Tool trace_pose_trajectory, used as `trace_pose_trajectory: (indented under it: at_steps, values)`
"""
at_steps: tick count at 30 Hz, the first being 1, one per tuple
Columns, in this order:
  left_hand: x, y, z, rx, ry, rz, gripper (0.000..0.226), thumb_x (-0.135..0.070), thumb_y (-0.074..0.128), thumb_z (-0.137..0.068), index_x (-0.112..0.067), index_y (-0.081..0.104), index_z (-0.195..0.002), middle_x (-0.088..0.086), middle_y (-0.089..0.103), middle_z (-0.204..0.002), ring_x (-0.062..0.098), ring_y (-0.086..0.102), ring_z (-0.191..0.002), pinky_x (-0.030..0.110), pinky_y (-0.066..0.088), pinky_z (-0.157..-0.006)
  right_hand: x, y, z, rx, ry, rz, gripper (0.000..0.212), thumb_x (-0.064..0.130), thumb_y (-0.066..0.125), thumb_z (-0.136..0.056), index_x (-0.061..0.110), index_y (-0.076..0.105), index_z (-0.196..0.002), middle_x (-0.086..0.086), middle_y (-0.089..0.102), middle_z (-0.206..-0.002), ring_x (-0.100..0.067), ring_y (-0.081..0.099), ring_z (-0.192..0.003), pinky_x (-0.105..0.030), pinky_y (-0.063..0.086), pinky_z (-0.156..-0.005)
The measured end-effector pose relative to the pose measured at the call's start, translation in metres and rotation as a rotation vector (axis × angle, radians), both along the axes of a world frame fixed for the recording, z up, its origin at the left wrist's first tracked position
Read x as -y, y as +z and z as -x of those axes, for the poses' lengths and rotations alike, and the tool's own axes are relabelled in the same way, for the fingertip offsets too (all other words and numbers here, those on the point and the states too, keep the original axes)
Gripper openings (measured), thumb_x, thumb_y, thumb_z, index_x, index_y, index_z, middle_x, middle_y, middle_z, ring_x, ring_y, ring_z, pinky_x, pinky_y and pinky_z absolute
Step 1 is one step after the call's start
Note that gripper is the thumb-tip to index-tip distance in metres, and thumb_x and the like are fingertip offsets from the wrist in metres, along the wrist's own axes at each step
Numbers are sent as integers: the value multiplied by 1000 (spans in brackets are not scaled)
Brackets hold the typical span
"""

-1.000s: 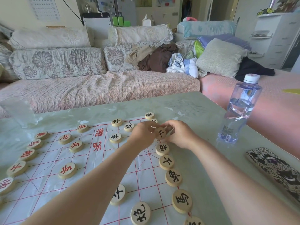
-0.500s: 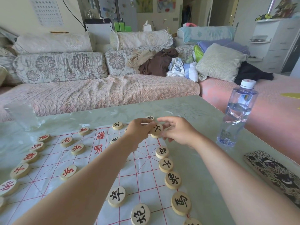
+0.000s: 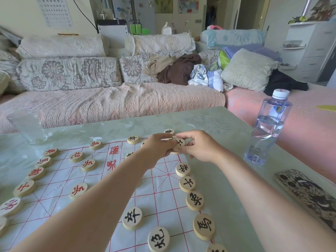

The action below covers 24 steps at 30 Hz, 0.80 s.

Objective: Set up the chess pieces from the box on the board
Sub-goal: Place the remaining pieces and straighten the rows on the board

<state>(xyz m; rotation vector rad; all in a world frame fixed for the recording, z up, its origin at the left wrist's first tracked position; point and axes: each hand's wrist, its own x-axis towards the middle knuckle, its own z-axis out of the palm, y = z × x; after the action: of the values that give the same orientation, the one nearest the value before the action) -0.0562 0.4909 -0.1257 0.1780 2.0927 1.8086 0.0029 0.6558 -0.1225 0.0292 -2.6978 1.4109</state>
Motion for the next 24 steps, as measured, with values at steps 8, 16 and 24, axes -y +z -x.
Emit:
trace_pose_trajectory:
  at_steps: [8,16,24]
  values:
    - [5,-17,-3,-479,-82,632,25,-21,49,-95,-28,63,-113,-5,63,-102,13,52,-54,23,41,-47,-13,-29,6,99,-94,-194,39,32,82,-78,29,69,-114,13,66,-107,-6,61,-97,-24,44,-84]
    - [10,-26,-6,-534,-207,714,26,-23,62,-90,-32,64,-114,-11,60,-105,13,60,-89,27,50,-78,-7,-30,4,126,-101,-166,40,42,84,-73,33,71,-111,15,64,-98,-4,61,-95,-18,44,-76]
    - [12,-32,-3,-551,-206,671,23,-22,67,-85,-33,68,-105,-15,63,-99,11,57,-80,31,52,-81,-5,-24,-1,120,-65,-205,29,34,77,-84,33,73,-113,11,70,-107,-9,62,-101,-23,46,-88]
